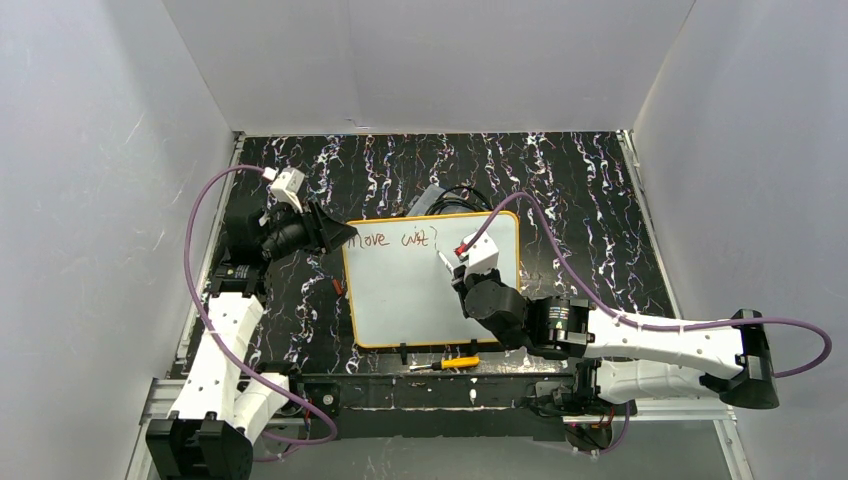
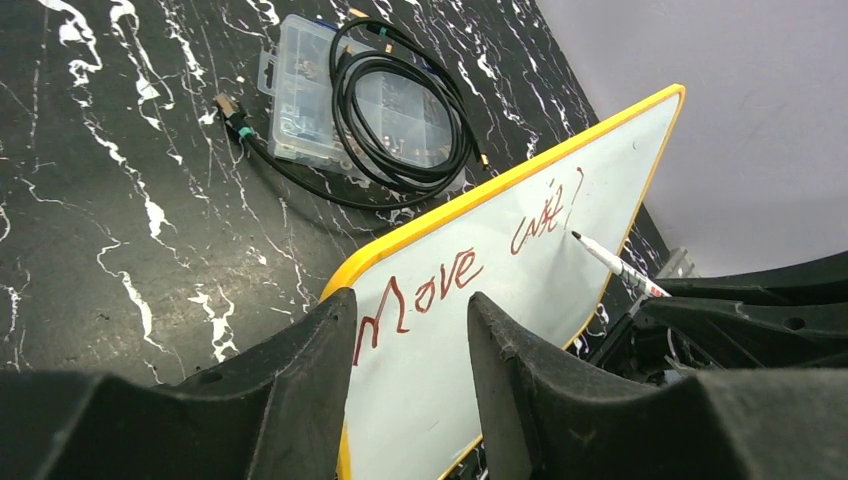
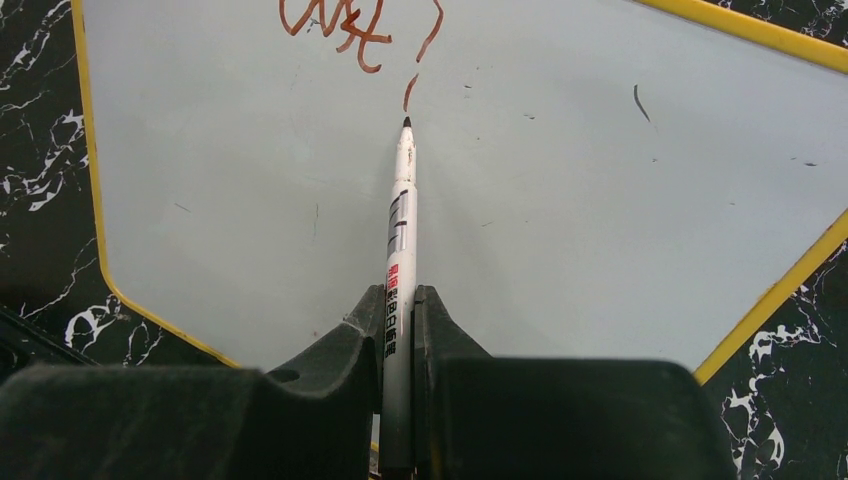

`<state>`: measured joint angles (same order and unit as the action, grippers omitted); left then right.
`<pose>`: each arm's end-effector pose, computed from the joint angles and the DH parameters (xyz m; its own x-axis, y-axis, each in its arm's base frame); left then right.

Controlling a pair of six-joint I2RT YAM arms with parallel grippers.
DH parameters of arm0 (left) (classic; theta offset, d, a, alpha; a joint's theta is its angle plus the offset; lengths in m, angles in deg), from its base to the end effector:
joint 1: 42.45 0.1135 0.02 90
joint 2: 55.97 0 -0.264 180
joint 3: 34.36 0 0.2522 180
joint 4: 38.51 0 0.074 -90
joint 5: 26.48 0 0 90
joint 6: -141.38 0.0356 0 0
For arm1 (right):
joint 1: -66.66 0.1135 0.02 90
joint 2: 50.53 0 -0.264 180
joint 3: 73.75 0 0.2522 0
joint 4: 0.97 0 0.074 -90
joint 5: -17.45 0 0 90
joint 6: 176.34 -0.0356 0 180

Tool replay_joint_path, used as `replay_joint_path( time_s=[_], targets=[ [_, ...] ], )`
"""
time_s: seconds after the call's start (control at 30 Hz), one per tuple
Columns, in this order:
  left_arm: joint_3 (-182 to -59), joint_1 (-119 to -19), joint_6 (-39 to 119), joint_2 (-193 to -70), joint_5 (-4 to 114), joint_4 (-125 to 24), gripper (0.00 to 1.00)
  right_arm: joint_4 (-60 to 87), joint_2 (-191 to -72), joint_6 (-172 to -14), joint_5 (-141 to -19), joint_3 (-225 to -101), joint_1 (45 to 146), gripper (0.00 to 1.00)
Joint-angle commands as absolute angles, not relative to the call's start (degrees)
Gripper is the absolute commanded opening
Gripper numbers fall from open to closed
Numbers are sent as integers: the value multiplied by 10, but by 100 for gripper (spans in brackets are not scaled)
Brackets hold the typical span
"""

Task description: Write a sentence on the whiteboard

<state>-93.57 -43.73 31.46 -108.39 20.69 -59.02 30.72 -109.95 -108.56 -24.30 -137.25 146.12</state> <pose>0.2061 -0.0288 0.3288 -0.4535 -0.2398 -0.8584 0.5554 0.6773 -0.4826 0.0671 0.2152 0.3134 -0.2803 -0.1299 -0.9511 -0.4620 0.8867 0.0150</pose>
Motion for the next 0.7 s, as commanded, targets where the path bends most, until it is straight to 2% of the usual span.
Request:
replay_joint_path(
  time_s=[0.0, 0.43, 0.67],
  targets=[
    [-939, -439, 329, -1069, 251, -607, 44, 294, -1088, -1089, -233, -1369, 1460, 1],
    [-935, -438, 316, -1078, 252, -598, 47, 283, -1086, -1084, -230, -1370, 1460, 1],
    [-934, -438, 301, -1101, 191, -569, 41, 281, -1096, -1078, -216, -1376, 1460, 1]
  ],
)
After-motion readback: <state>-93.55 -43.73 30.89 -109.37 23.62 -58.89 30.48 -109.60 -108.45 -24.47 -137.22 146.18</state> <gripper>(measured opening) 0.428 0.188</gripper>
